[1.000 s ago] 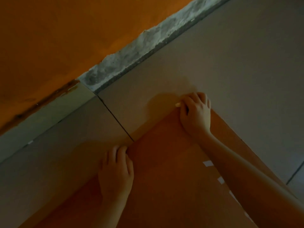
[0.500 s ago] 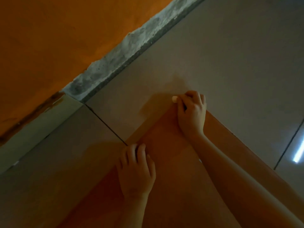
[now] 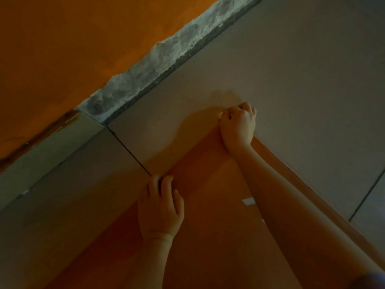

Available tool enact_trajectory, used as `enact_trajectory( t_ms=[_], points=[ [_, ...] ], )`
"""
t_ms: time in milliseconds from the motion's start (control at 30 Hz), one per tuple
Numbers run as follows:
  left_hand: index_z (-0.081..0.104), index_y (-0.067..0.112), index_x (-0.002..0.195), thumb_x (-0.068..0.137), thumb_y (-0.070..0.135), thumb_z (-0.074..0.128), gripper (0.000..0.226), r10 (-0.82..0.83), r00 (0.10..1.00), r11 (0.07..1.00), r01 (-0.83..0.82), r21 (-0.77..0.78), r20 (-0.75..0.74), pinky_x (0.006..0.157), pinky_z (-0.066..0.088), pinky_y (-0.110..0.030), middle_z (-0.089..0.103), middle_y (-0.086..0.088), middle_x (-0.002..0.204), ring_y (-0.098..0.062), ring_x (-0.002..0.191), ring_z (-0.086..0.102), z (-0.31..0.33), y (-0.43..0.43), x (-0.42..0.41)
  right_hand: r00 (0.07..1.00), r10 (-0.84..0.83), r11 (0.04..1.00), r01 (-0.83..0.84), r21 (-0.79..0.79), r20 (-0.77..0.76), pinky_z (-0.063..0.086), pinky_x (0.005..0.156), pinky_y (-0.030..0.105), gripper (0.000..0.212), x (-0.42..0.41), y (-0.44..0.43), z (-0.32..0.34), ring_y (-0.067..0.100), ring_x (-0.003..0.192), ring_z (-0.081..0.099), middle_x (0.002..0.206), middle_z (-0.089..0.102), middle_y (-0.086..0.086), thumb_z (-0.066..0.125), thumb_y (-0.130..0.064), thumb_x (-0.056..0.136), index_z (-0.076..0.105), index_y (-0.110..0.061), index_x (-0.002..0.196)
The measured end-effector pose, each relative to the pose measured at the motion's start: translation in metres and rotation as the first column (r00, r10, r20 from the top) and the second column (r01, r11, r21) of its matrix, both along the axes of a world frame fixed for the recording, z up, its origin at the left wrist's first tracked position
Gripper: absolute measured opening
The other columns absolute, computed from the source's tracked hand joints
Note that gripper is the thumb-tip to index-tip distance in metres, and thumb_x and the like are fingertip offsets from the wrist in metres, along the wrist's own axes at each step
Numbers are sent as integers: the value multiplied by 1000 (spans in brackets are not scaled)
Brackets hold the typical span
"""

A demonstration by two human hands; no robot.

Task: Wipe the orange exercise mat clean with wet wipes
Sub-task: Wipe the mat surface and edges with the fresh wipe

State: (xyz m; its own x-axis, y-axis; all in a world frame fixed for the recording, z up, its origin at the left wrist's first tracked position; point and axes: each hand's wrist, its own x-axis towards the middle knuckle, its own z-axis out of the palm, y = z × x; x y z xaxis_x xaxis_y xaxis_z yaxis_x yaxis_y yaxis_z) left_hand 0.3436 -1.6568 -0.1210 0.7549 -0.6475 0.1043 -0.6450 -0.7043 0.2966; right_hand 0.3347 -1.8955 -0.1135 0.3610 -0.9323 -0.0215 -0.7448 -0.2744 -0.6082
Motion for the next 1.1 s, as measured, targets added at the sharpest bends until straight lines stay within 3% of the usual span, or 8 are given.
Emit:
enact_trajectory(
  t_ms=[167, 300, 400, 600, 733, 800, 933, 1100],
  points=[
    [64, 4, 106, 88, 27, 37, 39, 13, 1000, 1000, -13, -16, -12, 71, 54, -44, 56, -15, 111, -36, 89, 59, 2, -3, 0, 993, 103, 994, -100, 51, -53, 23, 86, 30, 31, -21, -16, 8, 18, 107, 43, 100, 59, -5, 45, -23, 97, 76, -29, 94],
    [60, 6, 107, 90, 26, 36, 36, -4, 1000, 999, 4, -45, -1, 66, 51, -40, 53, -13, 111, -33, 88, 57, 2, 0, 0, 998, 26, 998, -23, 55, -51, 23, 84, 30, 31, -57, -19, 5, 23, 106, 49, 99, 67, 1, 45, -19, 97, 76, -21, 94],
    [56, 8, 109, 92, 28, 34, 35, -1, 1000, 999, 0, -44, -14, 66, 51, -42, 49, -8, 112, -31, 91, 55, 1, 2, 0, 998, 43, 999, -43, 3, -45, 28, 83, 29, 30, -101, -11, 2, 22, 102, 49, 91, 57, -1, 45, -18, 99, 75, -18, 100],
    [58, 4, 115, 94, 13, 48, 25, 18, 999, 998, -22, 67, 49, 86, 45, -51, 51, -15, 117, -36, 104, 49, 6, -1, -8, 976, 158, 984, -167, -54, -147, 42, 87, 38, 32, -155, 3, 18, 26, 92, 54, 91, 54, 6, 44, -21, 100, 70, -6, 88],
    [45, 9, 140, 99, 24, 41, 43, 97, 995, 974, -96, 203, 6, 104, 32, -54, 42, -13, 143, -35, 130, 37, 11, 11, -56, 961, 191, 966, -220, -134, -202, 41, 89, 40, 32, -197, 29, 19, 32, 100, 52, 107, 58, 14, 40, -20, 102, 67, -3, 106],
    [43, 10, 142, 101, 30, 35, 47, 155, 986, 963, -136, 233, -68, 108, 28, -54, 37, -13, 149, -35, 135, 33, 11, 40, -105, 962, 220, 955, -246, -165, -165, 44, 85, 44, 29, -216, 50, 14, 35, 98, 53, 105, 59, 17, 44, -19, 101, 67, -3, 105],
    [49, 8, 139, 100, 44, 16, 62, 13, 994, 963, 17, 271, -108, 111, 22, -52, 41, -12, 148, -31, 138, 31, 5, 103, -194, 958, 278, 924, -286, -255, -66, 48, 71, 41, 10, -256, 106, 5, 28, 87, 55, 96, 61, 9, 63, -6, 90, 69, -9, 98],
    [45, 14, 142, 96, 41, 25, 57, 25, 1000, 970, -20, 244, -18, 115, 19, -49, 37, -6, 152, -26, 143, 26, 0, 108, -199, 946, 325, 918, -313, -243, 10, 40, 87, 37, 18, -302, 185, -8, 20, 106, 50, 109, 61, 1, 56, -16, 91, 68, -16, 105]
  ],
)
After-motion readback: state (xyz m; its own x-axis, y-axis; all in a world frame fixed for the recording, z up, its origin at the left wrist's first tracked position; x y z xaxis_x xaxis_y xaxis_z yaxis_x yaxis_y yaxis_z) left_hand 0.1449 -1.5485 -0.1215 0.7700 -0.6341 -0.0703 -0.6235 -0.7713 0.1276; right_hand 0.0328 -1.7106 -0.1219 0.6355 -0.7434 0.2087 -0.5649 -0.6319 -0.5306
